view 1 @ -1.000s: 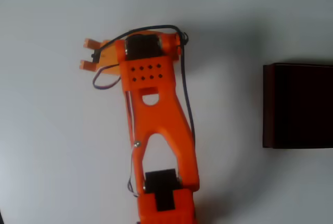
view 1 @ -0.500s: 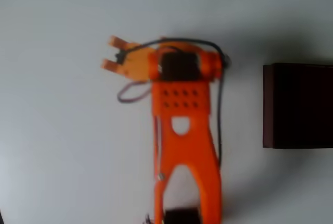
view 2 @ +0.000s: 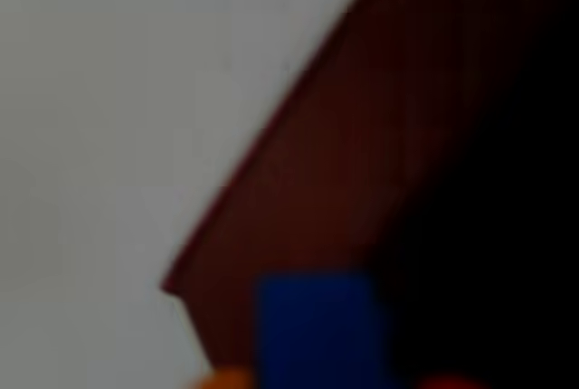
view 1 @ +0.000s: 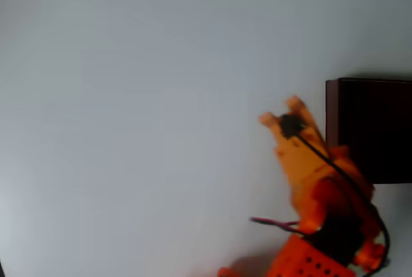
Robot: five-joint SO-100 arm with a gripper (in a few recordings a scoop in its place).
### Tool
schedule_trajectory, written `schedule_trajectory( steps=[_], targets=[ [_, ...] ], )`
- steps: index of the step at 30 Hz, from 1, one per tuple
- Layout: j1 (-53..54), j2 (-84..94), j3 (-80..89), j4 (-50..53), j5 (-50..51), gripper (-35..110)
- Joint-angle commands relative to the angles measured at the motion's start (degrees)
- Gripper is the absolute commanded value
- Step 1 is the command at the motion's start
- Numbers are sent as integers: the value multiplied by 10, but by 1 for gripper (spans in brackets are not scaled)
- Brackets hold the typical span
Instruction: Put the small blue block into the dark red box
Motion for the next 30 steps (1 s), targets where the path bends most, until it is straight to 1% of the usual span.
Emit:
schedule_trajectory(
  steps=[1,8,9,12,18,23,27,30],
  targets=[
    [52,-32,-54,-11,-10,0],
    [109,-206,-222,-5,-25,0],
    [113,-229,-238,-6,-26,3],
    [122,-274,-261,-11,-30,13],
    [117,-284,-250,-19,-29,16],
    [97,-196,-200,6,-31,16],
    [62,-30,-103,25,-24,16],
    [14,105,-26,33,-17,16]
  ],
)
